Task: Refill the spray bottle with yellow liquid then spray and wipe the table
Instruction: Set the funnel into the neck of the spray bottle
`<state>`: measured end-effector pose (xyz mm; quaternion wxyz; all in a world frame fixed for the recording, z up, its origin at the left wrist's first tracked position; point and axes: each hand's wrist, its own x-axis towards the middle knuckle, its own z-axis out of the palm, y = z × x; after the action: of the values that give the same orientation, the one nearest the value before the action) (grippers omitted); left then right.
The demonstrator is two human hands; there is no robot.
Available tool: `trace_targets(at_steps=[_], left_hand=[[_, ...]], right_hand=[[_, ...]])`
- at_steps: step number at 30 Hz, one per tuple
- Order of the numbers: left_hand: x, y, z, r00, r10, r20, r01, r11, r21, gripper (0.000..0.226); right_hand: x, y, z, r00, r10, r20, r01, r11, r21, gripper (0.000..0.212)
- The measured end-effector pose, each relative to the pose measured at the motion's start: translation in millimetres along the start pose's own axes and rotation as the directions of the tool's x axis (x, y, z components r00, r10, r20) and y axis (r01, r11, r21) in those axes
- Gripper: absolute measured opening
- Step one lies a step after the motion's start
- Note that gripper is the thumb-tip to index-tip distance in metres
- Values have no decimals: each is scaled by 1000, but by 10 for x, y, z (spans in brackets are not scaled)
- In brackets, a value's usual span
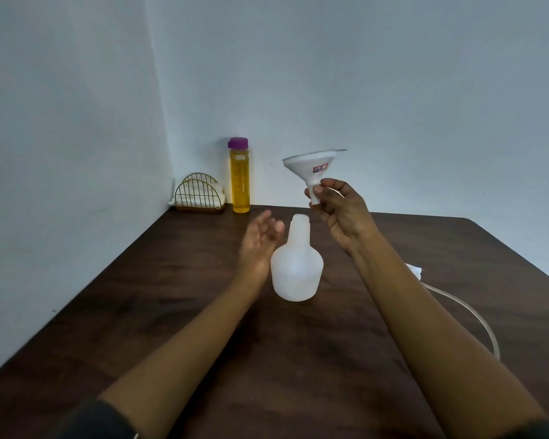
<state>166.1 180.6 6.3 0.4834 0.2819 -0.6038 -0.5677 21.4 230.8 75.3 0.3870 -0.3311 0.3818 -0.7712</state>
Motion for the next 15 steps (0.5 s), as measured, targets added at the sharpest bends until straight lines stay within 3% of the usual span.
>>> trace_targets(at_steps=[4,8,11,15], left_hand=[[169,410,-38,1000,-18,-6,17,987,-159,29],[274,778,-38,1000,-26,-5,25,981,-192,28],[292,897,-44,998,6,67,8,980,-199,30],[259,906,14,994,26,106,-15,994,-110,51]], right_hand=[[-71,-100,7,995,-46,85,52,996,-69,26],[-143,-87,-3,990,-80,114,98,982,-163,38],[-184,-44,-11,990,-89,106,115,952,-285,40],[-230,12,33,985,-128,114,166,877,-450,40]])
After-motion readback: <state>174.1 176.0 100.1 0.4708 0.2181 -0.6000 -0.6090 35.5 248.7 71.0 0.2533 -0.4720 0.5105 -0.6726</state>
